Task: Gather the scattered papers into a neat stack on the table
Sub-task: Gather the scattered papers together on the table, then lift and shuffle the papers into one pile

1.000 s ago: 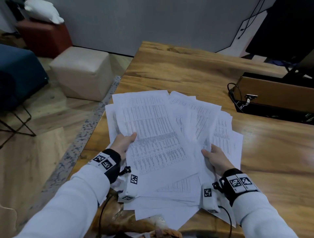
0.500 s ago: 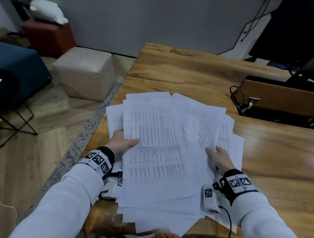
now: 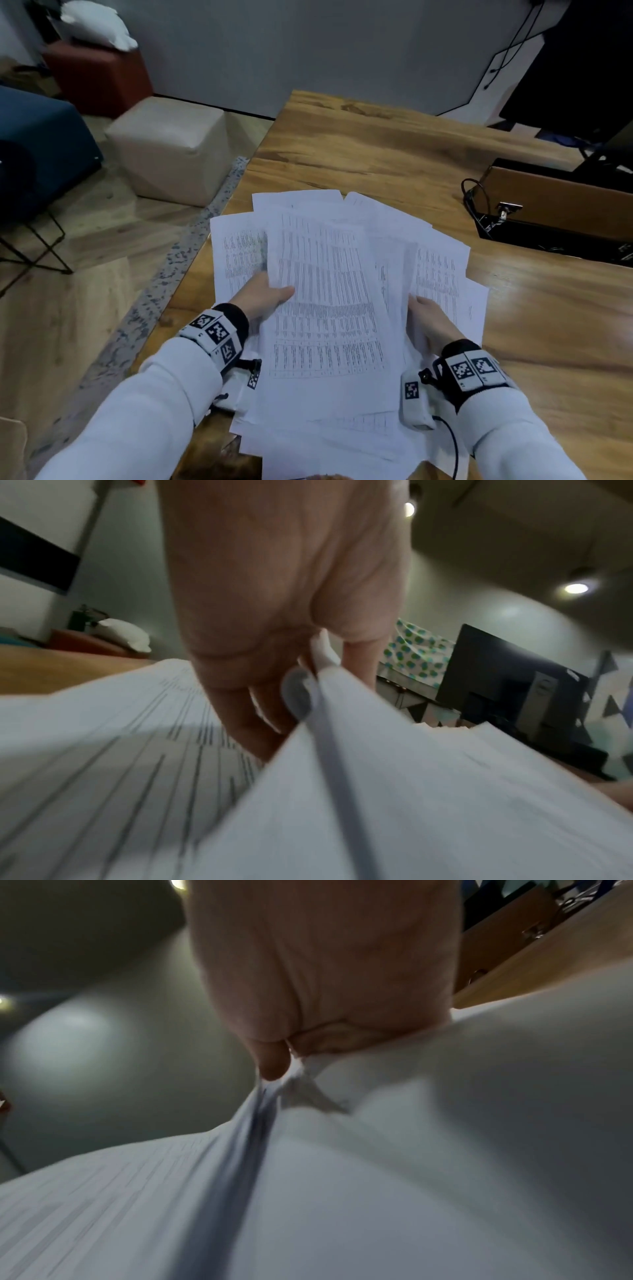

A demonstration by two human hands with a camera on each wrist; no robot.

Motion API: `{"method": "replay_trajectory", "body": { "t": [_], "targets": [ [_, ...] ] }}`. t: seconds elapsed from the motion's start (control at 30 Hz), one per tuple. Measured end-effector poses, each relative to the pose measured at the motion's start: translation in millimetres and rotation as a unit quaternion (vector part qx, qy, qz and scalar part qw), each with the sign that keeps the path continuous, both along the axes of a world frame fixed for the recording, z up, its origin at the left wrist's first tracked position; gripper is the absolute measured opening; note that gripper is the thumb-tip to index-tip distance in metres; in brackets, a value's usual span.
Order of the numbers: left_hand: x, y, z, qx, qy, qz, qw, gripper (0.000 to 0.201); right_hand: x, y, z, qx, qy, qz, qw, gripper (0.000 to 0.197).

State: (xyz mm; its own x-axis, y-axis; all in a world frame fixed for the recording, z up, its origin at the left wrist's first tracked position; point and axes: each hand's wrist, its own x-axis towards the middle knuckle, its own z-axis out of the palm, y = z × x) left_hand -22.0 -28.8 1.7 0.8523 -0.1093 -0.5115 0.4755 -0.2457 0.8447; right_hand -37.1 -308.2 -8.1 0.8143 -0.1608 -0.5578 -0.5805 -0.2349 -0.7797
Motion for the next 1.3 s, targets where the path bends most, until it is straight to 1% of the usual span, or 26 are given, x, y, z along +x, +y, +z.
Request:
{"method": "replay_trajectory", "body": {
  "t": [0.03, 0.1, 0.17, 0.3, 0.33, 0.4, 0.43, 0.47, 0.5, 0.53, 0.6, 0.63, 0.7, 0.77, 0.8, 0.87, 0.93, 0.97, 1.0, 1.03, 1.07, 1.13, 1.17, 1.23, 1.3],
  "targets": [
    [-1, 1, -1, -0.010, -0.002, -0.003, 1.000, 0.019, -3, 1, -2, -0.005, -0.012, -0.013, 1.000, 0.030],
    [-2, 5, -3, -0.038, -0.003, 0.018, 0.999, 0.027, -7, -2, -8, -0.015, -0.034, -0.032, 0.999, 0.028],
    [-4, 7, -5, -0.063, -0.002, 0.044, 0.997, 0.034, -8, -4, -11, 0.007, -0.045, -0.048, 0.998, 0.027],
    [-9, -1, -11, -0.106, -0.011, 0.157, 0.982, 0.035, -8, -4, -10, 0.031, -0.054, -0.066, 0.996, 0.023],
    [-10, -4, -13, -0.112, -0.013, 0.168, 0.979, 0.035, -8, -4, -12, 0.034, -0.060, -0.078, 0.995, 0.025],
    [-13, -11, -14, -0.109, -0.016, 0.147, 0.983, 0.044, -7, -4, -15, 0.045, -0.054, -0.106, 0.992, 0.036],
    [-16, -14, -13, -0.106, -0.017, 0.125, 0.986, 0.053, -9, -2, -13, 0.050, -0.036, -0.110, 0.992, 0.045],
    [-18, -17, -12, -0.105, -0.018, 0.105, 0.989, 0.061, -9, -1, -14, 0.051, -0.019, -0.101, 0.993, 0.056],
    [-19, -19, -11, -0.102, -0.021, 0.090, 0.990, 0.066, -10, 1, -15, 0.044, -0.009, -0.074, 0.996, 0.064],
    [-19, -21, -10, -0.101, -0.026, 0.080, 0.991, 0.068, -9, 1, -17, 0.035, -0.010, -0.042, 0.998, 0.065],
    [-19, -23, -9, -0.101, -0.045, 0.076, 0.991, 0.072, -10, 3, -12, 0.015, -0.031, 0.015, 0.999, 0.041],
    [-18, -22, -10, -0.100, -0.054, 0.087, 0.990, 0.077, -10, 3, -10, 0.009, -0.039, 0.025, 0.999, 0.033],
    [-14, -19, -13, -0.118, -0.043, 0.139, 0.982, 0.094, -9, 3, -7, 0.021, -0.059, 0.012, 0.998, 0.031],
    [-12, -12, -15, -0.162, -0.008, 0.195, 0.967, 0.102, -10, -1, -1, 0.057, -0.092, -0.003, 0.994, 0.032],
    [-12, -10, -14, -0.179, 0.005, 0.206, 0.962, 0.101, -10, -5, 3, 0.082, -0.106, -0.006, 0.991, 0.032],
    [-11, -7, -10, -0.203, 0.011, 0.183, 0.962, 0.095, -11, -11, 16, 0.123, -0.129, -0.006, 0.984, 0.035],
    [-11, -7, 4, -0.221, -0.010, 0.105, 0.970, 0.084, -7, -14, 31, 0.140, -0.152, -0.008, 0.978, 0.050],
    [-10, -8, 12, -0.222, -0.022, 0.066, 0.973, 0.085, -4, -14, 38, 0.142, -0.167, -0.012, 0.976, 0.055],
    [-8, -10, 22, -0.214, -0.036, 0.042, 0.975, 0.088, -1, -14, 46, 0.147, -0.187, -0.015, 0.971, 0.055],
    [-5, -13, 32, -0.202, -0.060, 0.034, 0.977, 0.085, 1, -12, 54, 0.149, -0.213, -0.017, 0.966, 0.052],
    [-1, -16, 43, -0.190, -0.094, 0.043, 0.976, 0.072, 3, -11, 64, 0.148, -0.243, -0.018, 0.959, 0.048],
    [8, -22, 68, -0.180, -0.163, 0.080, 0.967, 0.038, 7, -9, 84, 0.135, -0.310, -0.019, 0.941, 0.039],
    [13, -22, 79, -0.183, -0.194, 0.096, 0.959, 0.031, 9, -9, 93, 0.131, -0.343, -0.019, 0.930, 0.036],
    [17, -26, 102, -0.193, -0.250, 0.107, 0.943, 0.032, 12, -9, 111, 0.135, -0.399, -0.024, 0.907, 0.033],
    [20, -28, 114, -0.167, -0.286, 0.125, 0.935, 0.037, 16, -9, 122, 0.125, -0.430, -0.025, 0.894, 0.030]
  ]
}}
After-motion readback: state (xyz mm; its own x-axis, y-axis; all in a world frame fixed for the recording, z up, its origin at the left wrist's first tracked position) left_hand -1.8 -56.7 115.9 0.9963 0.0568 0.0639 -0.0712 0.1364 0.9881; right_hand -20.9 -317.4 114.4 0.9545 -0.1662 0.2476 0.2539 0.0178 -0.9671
